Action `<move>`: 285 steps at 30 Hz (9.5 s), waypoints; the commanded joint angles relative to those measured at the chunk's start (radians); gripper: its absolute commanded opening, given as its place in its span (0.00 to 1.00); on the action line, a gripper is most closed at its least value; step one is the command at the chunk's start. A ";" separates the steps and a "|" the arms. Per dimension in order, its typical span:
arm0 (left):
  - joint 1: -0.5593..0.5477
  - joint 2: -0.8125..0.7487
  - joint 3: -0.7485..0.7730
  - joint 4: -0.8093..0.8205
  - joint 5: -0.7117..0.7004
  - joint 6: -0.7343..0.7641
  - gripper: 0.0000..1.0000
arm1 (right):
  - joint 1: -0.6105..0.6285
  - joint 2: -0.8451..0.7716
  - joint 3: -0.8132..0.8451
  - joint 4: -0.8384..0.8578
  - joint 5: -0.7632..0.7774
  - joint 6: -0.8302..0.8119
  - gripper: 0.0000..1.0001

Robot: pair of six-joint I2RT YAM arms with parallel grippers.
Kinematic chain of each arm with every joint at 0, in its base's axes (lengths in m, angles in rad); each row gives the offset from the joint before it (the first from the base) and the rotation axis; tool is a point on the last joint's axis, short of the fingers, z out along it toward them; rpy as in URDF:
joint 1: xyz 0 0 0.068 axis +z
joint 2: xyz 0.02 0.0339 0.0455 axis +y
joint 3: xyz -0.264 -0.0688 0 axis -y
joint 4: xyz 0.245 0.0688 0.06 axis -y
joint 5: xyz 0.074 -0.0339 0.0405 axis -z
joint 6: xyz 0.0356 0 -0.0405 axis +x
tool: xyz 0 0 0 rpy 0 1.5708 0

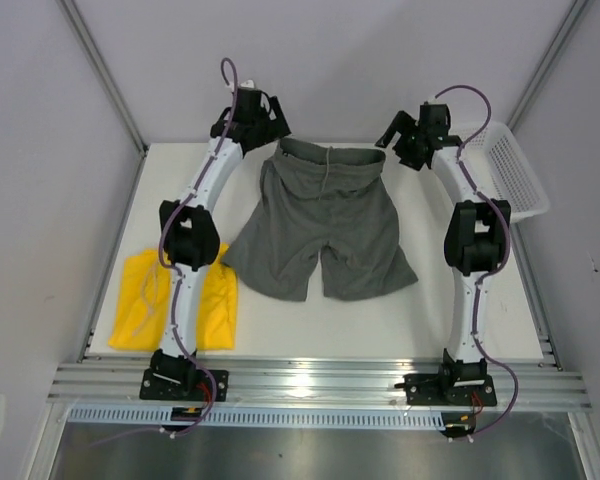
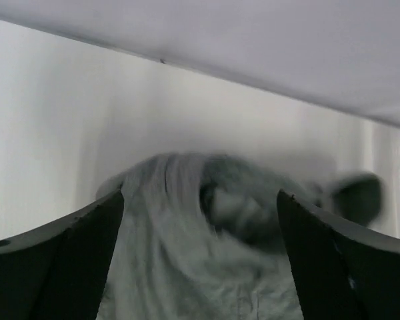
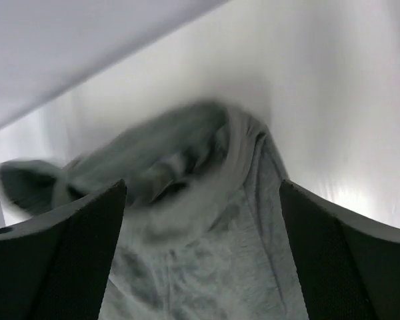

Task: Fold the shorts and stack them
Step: Flatten the shorts out, then fold the shorts

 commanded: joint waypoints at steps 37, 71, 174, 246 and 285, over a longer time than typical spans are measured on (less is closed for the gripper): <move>0.336 -0.921 -0.858 -0.023 0.142 -0.021 0.99 | 0.891 -0.064 -0.254 0.144 0.242 -0.416 0.71; 0.348 -0.965 -1.048 0.080 0.216 -0.030 0.99 | 1.127 -0.299 -0.763 0.320 0.397 -0.522 0.00; 0.233 -0.423 -1.154 0.496 0.288 -0.094 0.00 | 1.424 -0.712 -1.144 0.148 0.558 0.080 0.00; 0.457 -1.036 -1.092 -0.290 0.033 -0.732 0.00 | 0.525 -1.172 -0.866 -0.182 -0.037 -0.316 0.00; 0.457 -0.540 -0.711 -0.408 0.112 -0.835 0.00 | 0.297 -0.776 -0.601 -0.068 -0.244 -0.266 0.00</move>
